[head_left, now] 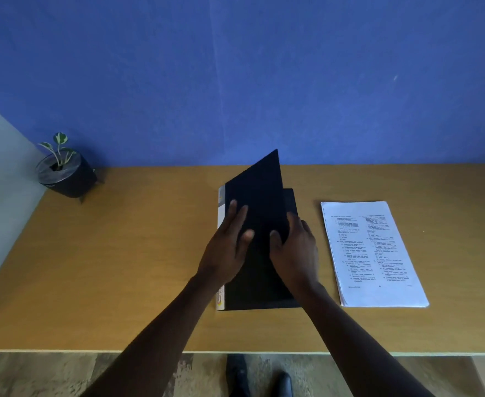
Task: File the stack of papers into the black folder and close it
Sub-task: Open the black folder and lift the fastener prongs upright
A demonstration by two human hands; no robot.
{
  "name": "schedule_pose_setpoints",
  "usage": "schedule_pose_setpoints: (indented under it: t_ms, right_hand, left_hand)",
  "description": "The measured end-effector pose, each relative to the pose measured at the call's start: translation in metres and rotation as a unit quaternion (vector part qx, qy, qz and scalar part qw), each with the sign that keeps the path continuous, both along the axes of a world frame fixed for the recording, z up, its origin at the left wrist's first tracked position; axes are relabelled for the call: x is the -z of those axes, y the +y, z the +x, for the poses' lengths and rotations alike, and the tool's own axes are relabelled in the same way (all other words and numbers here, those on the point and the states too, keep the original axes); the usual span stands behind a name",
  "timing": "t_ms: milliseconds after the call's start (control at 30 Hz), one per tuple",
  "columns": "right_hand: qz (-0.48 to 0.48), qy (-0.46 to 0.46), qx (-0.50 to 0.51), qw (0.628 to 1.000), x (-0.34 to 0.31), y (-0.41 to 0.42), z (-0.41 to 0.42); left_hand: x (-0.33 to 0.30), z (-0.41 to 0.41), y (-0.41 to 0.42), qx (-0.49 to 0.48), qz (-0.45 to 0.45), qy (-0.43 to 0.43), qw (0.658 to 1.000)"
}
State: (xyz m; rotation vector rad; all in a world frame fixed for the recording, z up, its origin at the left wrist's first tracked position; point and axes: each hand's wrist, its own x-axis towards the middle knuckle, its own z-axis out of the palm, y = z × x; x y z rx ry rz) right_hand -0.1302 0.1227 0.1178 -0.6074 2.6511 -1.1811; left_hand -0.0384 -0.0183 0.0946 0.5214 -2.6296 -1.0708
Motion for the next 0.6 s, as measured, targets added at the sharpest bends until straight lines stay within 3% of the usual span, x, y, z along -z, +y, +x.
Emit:
schedule_pose_setpoints:
  t_ms: [100,200,600]
  right_hand:
    - [-0.052,0.024,-0.079,0.995,-0.016,-0.015,0.010]
    - [-0.094,0.025,-0.148,0.984,-0.029,-0.029,0.021]
    - [-0.140,0.022,-0.231,0.963,-0.023,-0.062,0.041]
  left_hand:
    - [-0.038,-0.026,-0.003,-0.029,-0.020,0.061,0.998]
    - [-0.062,-0.038,-0.010,-0.061,-0.023,0.065,0.996]
    - [-0.079,-0.007,-0.039,-0.136,-0.046,0.046,0.989]
